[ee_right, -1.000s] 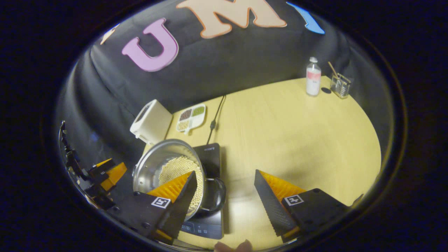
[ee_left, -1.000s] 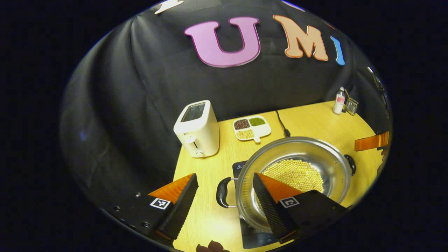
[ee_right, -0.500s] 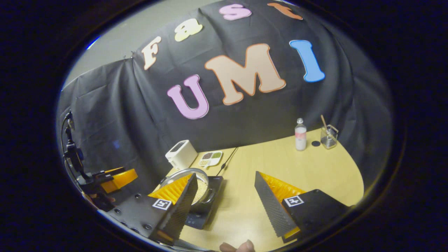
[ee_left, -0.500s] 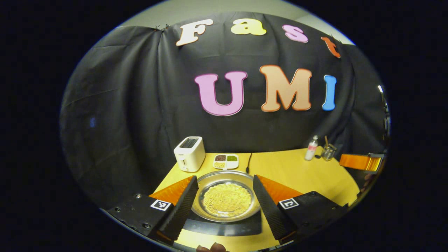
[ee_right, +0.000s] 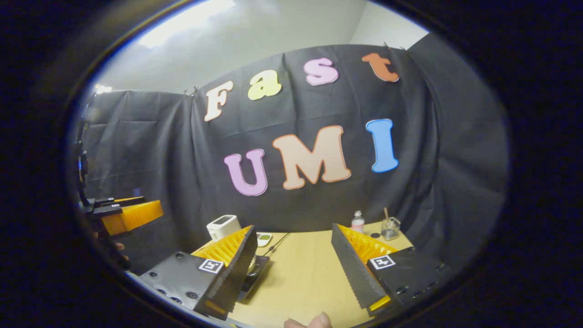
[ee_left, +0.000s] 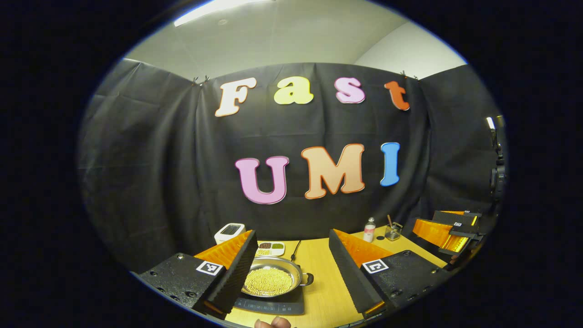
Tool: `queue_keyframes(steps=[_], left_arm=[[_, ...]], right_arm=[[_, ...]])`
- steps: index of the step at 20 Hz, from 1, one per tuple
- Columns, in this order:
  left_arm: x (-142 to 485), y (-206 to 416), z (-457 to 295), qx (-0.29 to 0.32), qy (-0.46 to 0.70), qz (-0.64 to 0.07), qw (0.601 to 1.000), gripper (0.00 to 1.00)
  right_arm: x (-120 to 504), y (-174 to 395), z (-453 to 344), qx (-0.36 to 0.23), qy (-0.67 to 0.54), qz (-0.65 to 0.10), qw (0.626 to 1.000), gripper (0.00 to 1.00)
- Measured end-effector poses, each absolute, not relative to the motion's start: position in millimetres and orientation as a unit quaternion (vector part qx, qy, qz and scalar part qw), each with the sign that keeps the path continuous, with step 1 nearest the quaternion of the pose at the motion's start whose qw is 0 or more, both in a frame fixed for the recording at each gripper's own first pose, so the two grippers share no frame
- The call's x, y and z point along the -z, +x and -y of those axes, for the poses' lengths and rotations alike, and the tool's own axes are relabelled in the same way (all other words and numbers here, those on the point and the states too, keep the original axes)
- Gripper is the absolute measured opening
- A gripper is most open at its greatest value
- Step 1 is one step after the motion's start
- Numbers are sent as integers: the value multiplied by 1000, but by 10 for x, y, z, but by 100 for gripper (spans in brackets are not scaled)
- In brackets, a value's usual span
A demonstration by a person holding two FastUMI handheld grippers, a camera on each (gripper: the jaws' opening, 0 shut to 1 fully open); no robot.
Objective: First push the handle of the pot to place it horizontally, then grasp the pot with both hands and set it on the induction cooktop.
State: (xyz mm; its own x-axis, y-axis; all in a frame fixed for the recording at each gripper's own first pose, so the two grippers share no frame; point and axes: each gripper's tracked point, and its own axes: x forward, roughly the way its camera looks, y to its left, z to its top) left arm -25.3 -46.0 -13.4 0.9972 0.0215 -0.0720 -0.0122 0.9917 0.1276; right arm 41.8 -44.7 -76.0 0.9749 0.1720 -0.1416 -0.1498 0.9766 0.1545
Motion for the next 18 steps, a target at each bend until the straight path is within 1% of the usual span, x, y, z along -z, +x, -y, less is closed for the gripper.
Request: queue_keyframes(steps=[1,2,3,4,7,9,11,14,15,16,18], left_arm=[[54,-305,471,-3,66,-24,998,96],[65,-353,475,0,64,-25,998,96],[102,-397,482,6,58,-25,998,95],[105,-446,505,11,49,-23,998,95],[94,-570,545,34,47,-12,998,96],[47,-512,567,47,61,-3,997,95],[-15,-490,626,60,66,5,996,96],[14,-491,769,84,55,-3,995,95],[29,-506,781,86,50,-8,995,96],[36,-495,777,87,48,-10,995,96],[44,-496,744,83,51,-16,995,96]], right_arm=[[670,330,528,-66,65,-64,994,92],[618,248,584,-56,60,-64,995,100],[603,136,602,-52,54,-61,995,96],[571,89,634,-47,45,-58,996,92],[484,-68,721,-19,43,-56,997,92],[445,-153,755,-7,43,-55,998,92],[415,-199,740,-1,36,-60,998,92],[296,-248,744,3,35,-51,998,92],[267,-281,762,7,33,-48,998,92],[236,-290,792,12,29,-43,999,100],[160,-327,830,16,27,-38,999,100]])
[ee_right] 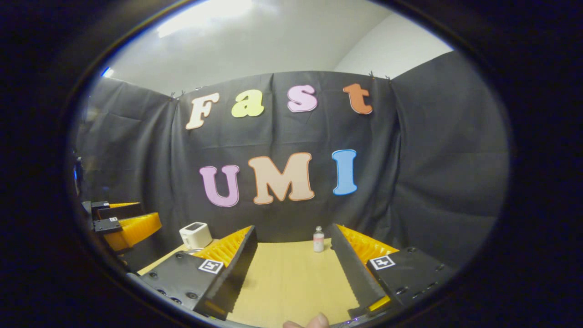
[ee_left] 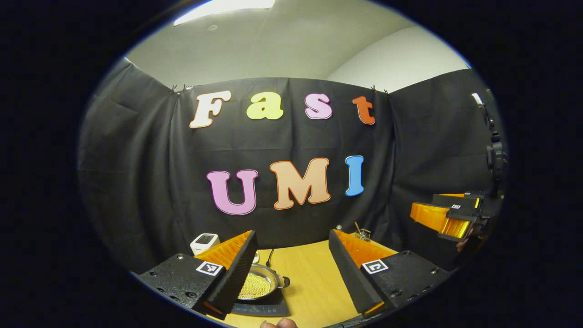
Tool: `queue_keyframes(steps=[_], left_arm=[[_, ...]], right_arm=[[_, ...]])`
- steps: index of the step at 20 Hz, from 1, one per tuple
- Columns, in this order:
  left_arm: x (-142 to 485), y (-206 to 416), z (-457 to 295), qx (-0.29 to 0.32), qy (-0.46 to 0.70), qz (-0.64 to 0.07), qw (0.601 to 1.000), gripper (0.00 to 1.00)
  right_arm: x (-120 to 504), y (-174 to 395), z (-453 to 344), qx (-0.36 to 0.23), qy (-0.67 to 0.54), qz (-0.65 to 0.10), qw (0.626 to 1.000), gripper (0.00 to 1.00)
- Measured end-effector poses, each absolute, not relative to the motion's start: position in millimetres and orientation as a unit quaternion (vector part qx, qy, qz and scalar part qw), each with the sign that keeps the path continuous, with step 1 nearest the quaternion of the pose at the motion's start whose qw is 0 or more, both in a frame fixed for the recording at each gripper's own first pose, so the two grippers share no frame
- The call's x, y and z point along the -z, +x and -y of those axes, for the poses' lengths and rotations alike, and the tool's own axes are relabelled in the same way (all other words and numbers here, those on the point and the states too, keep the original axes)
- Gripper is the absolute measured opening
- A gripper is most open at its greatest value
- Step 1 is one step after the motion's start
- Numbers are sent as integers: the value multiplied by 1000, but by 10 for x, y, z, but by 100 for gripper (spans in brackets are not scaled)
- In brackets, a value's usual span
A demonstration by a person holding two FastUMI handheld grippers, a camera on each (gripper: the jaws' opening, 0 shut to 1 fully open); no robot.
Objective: First push the handle of the pot to place it horizontally, then grasp the pot with both hands and set it on the induction cooktop.
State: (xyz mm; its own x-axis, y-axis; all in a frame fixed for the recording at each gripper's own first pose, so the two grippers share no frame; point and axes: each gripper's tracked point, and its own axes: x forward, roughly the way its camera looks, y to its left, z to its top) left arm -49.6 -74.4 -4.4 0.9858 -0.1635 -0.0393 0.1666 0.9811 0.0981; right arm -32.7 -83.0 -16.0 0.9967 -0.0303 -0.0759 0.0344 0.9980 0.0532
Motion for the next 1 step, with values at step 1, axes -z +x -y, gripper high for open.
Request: queue_keyframes(steps=[1], left_arm=[[40,-499,722,80,51,-17,995,96]], right_arm=[[150,-322,838,19,28,-37,999,92]])
